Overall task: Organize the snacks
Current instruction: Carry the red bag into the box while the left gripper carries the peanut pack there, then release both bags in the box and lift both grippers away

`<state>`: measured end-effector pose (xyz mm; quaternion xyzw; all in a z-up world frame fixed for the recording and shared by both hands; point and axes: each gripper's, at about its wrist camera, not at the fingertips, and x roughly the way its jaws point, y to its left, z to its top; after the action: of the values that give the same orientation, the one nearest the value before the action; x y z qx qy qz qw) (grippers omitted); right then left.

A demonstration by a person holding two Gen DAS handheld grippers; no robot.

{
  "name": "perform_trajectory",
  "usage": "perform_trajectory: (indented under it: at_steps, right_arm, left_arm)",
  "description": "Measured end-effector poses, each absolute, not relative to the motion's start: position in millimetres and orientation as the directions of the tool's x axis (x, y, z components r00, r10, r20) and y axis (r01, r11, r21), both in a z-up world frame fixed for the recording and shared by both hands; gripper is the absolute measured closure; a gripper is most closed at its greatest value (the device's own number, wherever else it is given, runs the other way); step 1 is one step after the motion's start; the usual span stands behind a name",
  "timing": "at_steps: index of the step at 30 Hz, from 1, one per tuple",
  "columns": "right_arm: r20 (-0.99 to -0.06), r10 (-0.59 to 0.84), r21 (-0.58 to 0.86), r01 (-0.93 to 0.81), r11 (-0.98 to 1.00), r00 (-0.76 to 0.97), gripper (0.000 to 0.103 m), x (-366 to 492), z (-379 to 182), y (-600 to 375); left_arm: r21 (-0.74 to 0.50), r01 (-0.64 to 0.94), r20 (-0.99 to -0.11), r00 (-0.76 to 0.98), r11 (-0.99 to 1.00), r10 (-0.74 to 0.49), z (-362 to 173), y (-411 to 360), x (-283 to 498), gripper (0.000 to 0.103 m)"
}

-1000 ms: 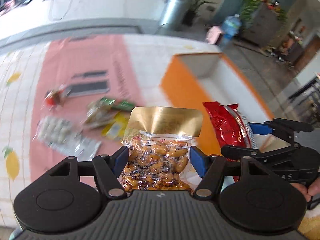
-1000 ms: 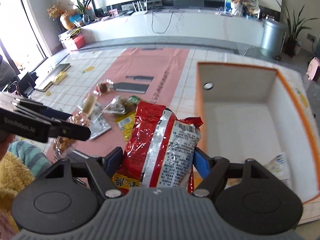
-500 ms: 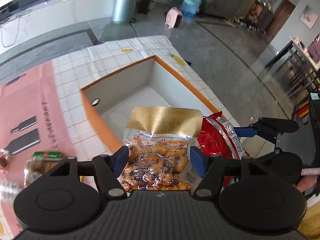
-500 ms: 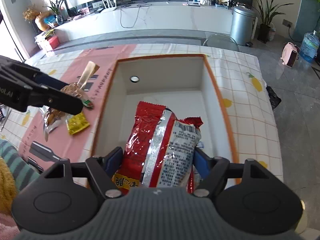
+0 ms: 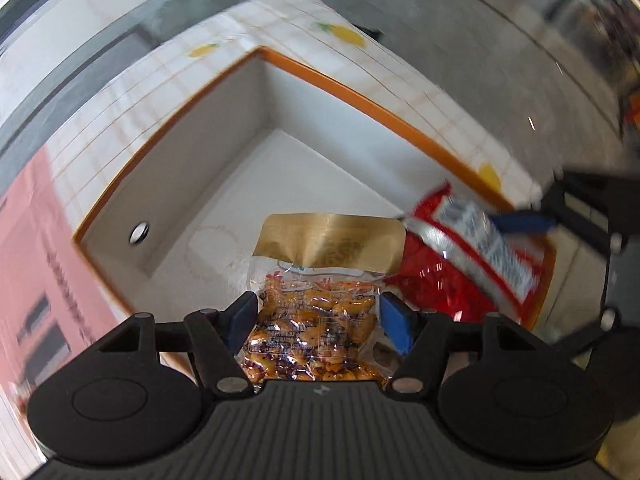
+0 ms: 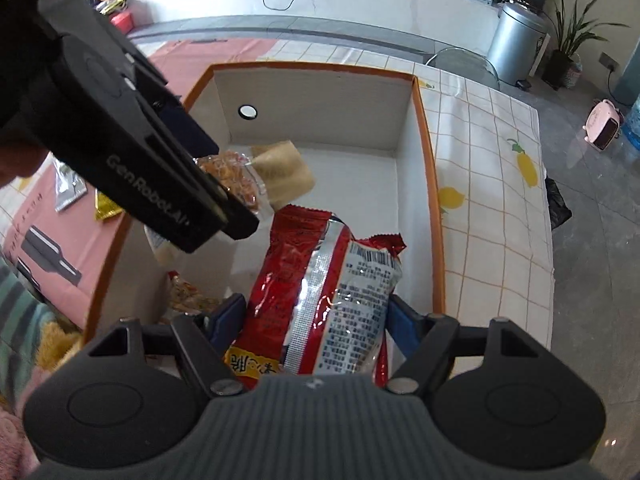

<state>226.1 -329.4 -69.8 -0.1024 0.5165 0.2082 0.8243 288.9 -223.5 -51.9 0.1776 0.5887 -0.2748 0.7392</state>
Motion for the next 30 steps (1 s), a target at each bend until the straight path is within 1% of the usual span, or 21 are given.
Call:
perform_trajectory:
  at_steps: [4, 6, 10, 13, 18, 21, 24, 27, 30]
  right_arm:
    - [-0.899, 0.245, 0.046, -0.477, 0.877, 0.364, 0.03, 234, -77, -332]
    - [-0.9, 0.25, 0.051, -0.485, 0.873, 0.356, 0.03, 237, -80, -333]
    - [-0.904, 0.246, 0.052, -0.48, 0.875, 0.349, 0.03, 242, -86, -335]
    - [-0.909, 0.254, 0.082, -0.457, 0.886, 0.33, 0.03, 247, -88, -338]
    - [-0.915, 0.254, 0.091, -0.453, 0.887, 0.313, 0.03, 251, -87, -338]
    - [-0.918, 0.258, 0.11, -0.434, 0.894, 0.3, 0.03, 253, -87, -338]
    - [-0.92, 0.254, 0.109, -0.428, 0.897, 0.299, 0.03, 255, -89, -337]
    - [-0.919, 0.255, 0.108, -0.431, 0.896, 0.3, 0.03, 258, -91, -333]
    - [-0.919, 0.257, 0.108, -0.439, 0.892, 0.298, 0.03, 263, -92, -329]
  left_arm:
    - [-0.031, 0.724, -0.979, 0.118, 0.689, -0.168, -64, -227, 292, 0.026]
    - [-0.034, 0.758, -0.983, 0.092, 0.651, -0.158, -71, -227, 293, 0.026]
    - [0.001, 0.827, -0.991, 0.077, 0.562, -0.111, -84, -236, 286, 0.026]
    - [0.011, 0.861, -0.994, 0.063, 0.509, -0.086, -93, -241, 282, 0.026]
    - [0.031, 0.896, -0.997, 0.06, 0.444, -0.052, -110, -246, 274, 0.026]
    - [0.013, 0.89, -0.997, 0.049, 0.455, -0.067, -118, -244, 275, 0.026]
    - [-0.005, 0.886, -0.994, 0.045, 0.463, -0.098, -125, -242, 279, 0.022]
    - [-0.018, 0.878, -0.987, 0.06, 0.478, -0.147, -121, -234, 278, 0.015]
    - [-0.073, 0.863, -0.978, 0.036, 0.501, -0.205, -111, -224, 280, 0.015]
